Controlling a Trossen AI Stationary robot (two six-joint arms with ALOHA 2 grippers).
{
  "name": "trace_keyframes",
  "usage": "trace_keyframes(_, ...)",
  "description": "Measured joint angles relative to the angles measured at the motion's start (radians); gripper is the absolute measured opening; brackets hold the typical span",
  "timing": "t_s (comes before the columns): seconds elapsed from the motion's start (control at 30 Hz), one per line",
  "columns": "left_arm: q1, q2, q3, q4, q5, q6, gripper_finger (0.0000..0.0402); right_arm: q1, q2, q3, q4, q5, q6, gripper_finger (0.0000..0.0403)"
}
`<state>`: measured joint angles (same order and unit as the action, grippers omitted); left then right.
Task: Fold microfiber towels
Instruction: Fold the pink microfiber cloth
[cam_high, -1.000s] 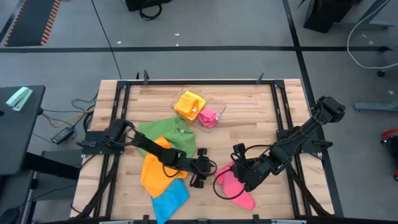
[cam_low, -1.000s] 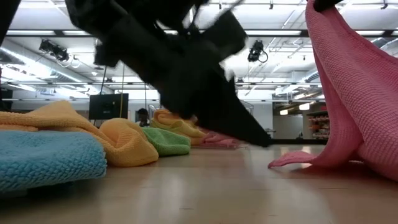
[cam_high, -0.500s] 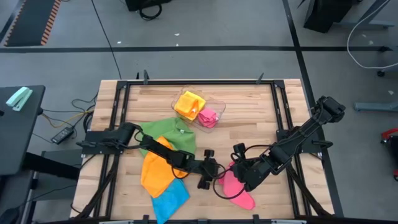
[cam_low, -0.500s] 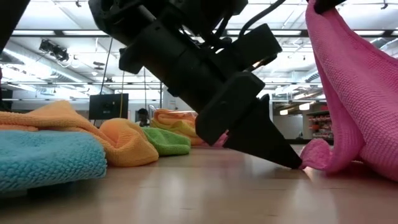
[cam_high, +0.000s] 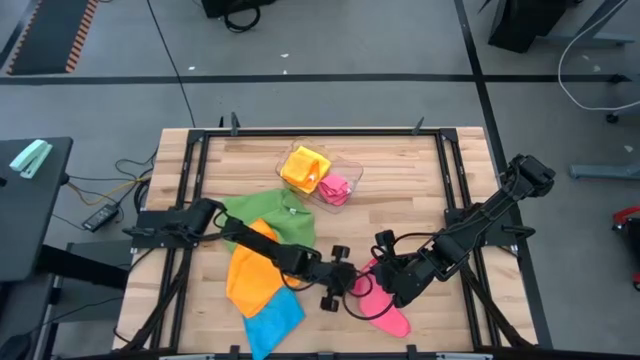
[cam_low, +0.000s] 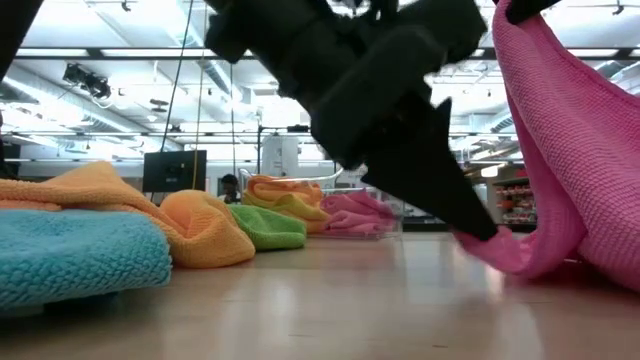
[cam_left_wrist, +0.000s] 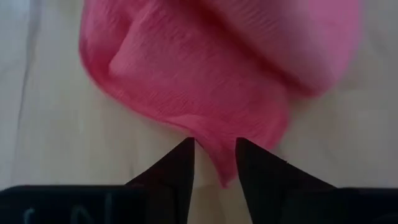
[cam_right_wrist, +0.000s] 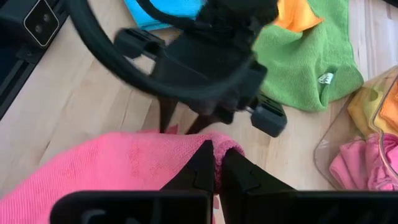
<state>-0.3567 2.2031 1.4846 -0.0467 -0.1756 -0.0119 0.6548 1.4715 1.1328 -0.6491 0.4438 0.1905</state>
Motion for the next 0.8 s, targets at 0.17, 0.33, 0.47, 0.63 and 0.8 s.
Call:
trace_keyframes(0.17,-0.001,0.007,0.0,0.009,-0.002,-0.02,0.0117,0.0,0.0,0.0,0.0,0.0,0.0,0.0016)
trace_keyframes(0.33,0.0,0.02,-0.002,0.0,0.0,-0.046,0.012,0.0,0.0,0.0,0.0,0.0,0.0,0.0016)
trace_keyframes(0.47,0.0,0.02,-0.002,-0.004,-0.003,-0.047,0.0125,0.0,0.0,0.0,0.0,0.0,0.0,0.0016)
trace_keyframes(0.63,0.001,0.025,-0.002,-0.045,-0.003,-0.061,0.012,0.0,0.0,0.0,0.0,0.0,0.001,0.0016)
trace_keyframes(0.8,0.001,0.03,0.002,-0.066,-0.003,-0.075,0.0113,0.0,0.0,0.0,-0.002,0.0,0.007,0.0016)
